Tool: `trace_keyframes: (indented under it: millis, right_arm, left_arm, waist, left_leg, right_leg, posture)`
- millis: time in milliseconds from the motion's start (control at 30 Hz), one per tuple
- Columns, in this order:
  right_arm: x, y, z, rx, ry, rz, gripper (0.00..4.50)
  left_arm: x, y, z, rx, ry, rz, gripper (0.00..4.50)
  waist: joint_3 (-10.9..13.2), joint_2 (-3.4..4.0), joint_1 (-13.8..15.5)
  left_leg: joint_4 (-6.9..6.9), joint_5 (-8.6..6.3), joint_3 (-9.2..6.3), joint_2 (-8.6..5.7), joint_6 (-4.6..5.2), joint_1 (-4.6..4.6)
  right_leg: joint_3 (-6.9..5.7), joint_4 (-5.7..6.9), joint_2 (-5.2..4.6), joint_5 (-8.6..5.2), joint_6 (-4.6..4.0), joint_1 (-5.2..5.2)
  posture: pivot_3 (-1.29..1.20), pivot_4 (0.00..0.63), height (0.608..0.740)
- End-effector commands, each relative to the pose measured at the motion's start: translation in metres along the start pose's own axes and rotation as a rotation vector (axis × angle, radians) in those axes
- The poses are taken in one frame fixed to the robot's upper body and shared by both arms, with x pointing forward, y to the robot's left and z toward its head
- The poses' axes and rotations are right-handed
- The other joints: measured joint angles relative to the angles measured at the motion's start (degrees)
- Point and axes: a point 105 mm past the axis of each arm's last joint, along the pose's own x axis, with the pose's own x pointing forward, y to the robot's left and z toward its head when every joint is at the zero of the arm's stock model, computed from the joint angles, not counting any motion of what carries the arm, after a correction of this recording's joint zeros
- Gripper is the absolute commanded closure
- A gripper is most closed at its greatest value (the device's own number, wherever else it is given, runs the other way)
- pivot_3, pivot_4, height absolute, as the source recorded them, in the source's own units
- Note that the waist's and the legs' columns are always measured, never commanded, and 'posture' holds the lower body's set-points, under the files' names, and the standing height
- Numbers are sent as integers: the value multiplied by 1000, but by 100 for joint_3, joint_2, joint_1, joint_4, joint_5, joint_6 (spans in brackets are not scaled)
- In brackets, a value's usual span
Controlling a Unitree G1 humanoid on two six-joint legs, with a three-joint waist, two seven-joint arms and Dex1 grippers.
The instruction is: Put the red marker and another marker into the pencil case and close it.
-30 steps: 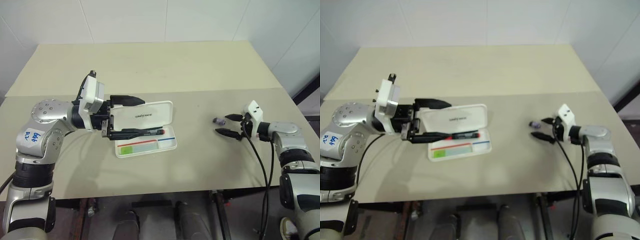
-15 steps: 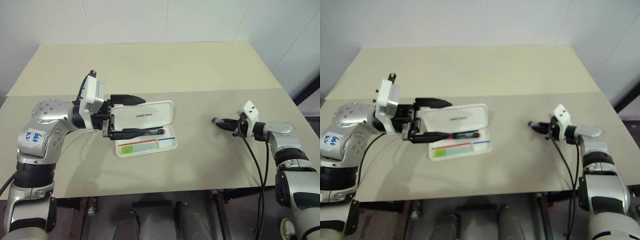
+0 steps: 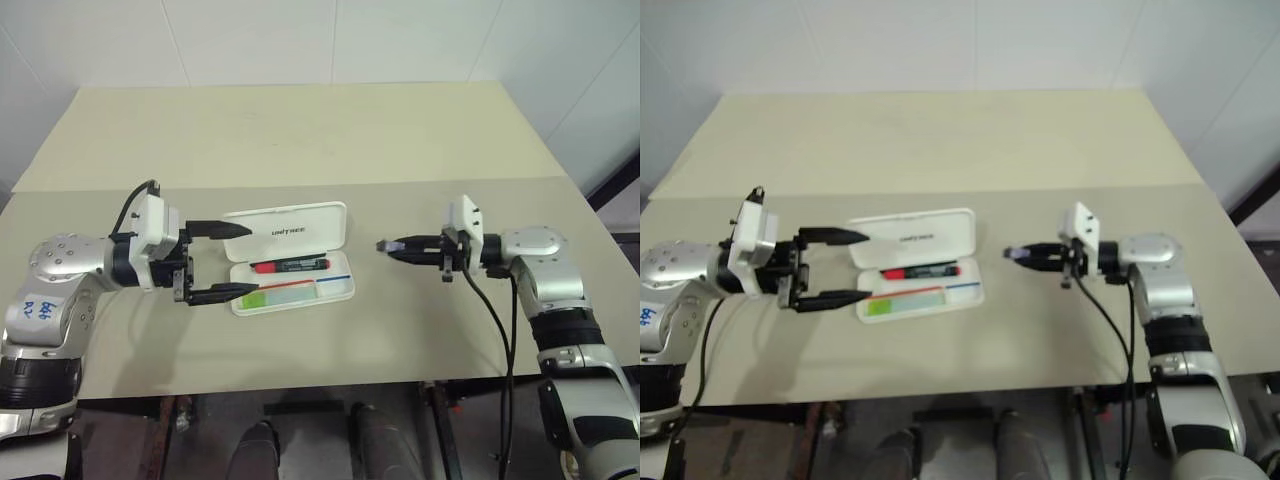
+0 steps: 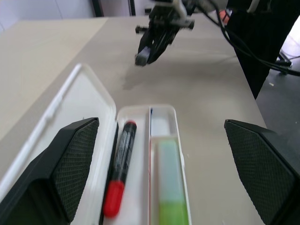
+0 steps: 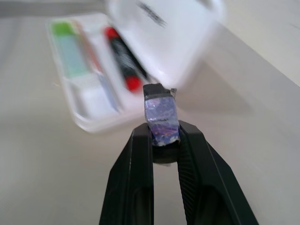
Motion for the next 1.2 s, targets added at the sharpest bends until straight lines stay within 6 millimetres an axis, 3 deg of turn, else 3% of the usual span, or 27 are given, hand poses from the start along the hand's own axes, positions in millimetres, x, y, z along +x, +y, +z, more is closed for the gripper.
trace_keyframes:
  millis: [33, 200, 367, 700, 1200]
  right_arm:
    - [33, 27, 21, -47, -58, 154, 4143]
    - [52, 35, 11, -74, -9, 216, 4143]
    - [63, 29, 5, -90, 21, 232, 4143]
    - [66, 15, -3, -76, 48, 233, 4143]
    - [70, 14, -14, -84, 73, 270, 4143]
  left_arm:
    - [-7, 0, 3, 45, 9, 21, 0]
    - [-5, -2, 1, 45, 6, 27, 0]
    - [-2, -4, 2, 47, -5, 35, 0]
    - [1, -5, 4, 51, -18, 48, 0]
    - [6, -4, 8, 64, -38, 54, 0]
  waist:
    - [0, -1, -1]
    - [-1, -2, 45]
    - [-1, -2, 21]
    - [-1, -2, -6]
    - [-1, -2, -11]
  left_leg:
    - [0, 0, 0, 0, 0, 1]
    - [3, 0, 0, 0, -1, -1]
    - [2, 0, 0, 0, 0, -2]
    - [-1, 0, 0, 0, 0, -1]
    - [-1, 0, 0, 0, -1, 0]
  right_leg:
    - [0, 2, 0, 0, 0, 0]
    - [-1, 0, -1, 1, -2, 0]
    - [-2, -1, 0, -1, -4, -1]
    - [-2, 2, 0, -1, -4, -2]
    - [-2, 4, 0, -1, -4, -2]
  posture:
    - [0, 150, 740]
    - [0, 150, 740]
    - [0, 150, 740]
    - [0, 150, 740]
    - [0, 150, 740]
